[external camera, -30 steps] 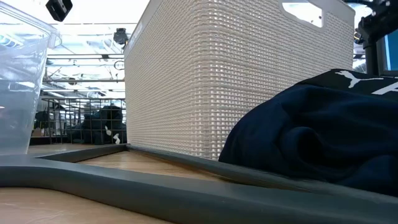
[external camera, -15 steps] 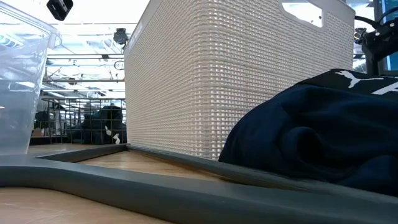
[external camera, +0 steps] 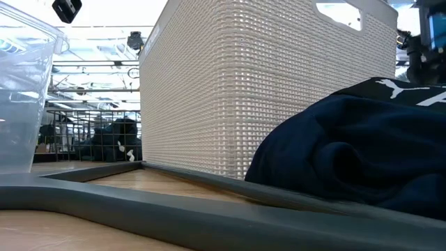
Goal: Pick & Place Cloths
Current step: Put the blue sock into the transparent bin
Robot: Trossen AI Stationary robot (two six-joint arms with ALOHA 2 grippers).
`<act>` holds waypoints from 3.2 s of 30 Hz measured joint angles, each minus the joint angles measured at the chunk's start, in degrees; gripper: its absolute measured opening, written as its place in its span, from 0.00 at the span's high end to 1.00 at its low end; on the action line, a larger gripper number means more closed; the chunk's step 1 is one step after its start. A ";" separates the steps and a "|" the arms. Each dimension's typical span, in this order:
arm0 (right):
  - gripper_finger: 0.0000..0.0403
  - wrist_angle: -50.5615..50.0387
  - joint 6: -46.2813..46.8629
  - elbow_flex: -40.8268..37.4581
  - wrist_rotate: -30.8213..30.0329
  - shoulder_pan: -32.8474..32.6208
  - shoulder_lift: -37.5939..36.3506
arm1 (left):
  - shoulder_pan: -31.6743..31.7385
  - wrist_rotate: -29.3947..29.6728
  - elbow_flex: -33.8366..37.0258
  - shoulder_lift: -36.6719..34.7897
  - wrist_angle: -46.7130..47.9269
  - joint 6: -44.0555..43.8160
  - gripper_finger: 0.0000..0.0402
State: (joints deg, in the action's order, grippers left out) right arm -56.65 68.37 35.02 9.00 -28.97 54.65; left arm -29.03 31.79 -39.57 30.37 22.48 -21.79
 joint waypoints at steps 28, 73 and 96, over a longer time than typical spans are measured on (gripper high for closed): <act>0.98 -10.60 2.90 8.76 0.55 -0.04 -6.71 | 0.02 0.15 0.00 -0.02 -0.04 -0.98 0.92; 0.99 62.48 -22.70 46.52 9.27 4.40 11.40 | 0.26 -3.59 -0.02 18.87 -48.80 5.32 0.89; 0.99 68.58 -20.89 73.38 36.50 18.43 35.52 | 0.30 -8.04 -2.13 34.21 -70.60 3.38 0.35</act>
State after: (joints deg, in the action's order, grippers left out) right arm 11.93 47.48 108.39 45.50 -10.55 90.16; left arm -28.73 23.76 -41.70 64.57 -48.12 -18.40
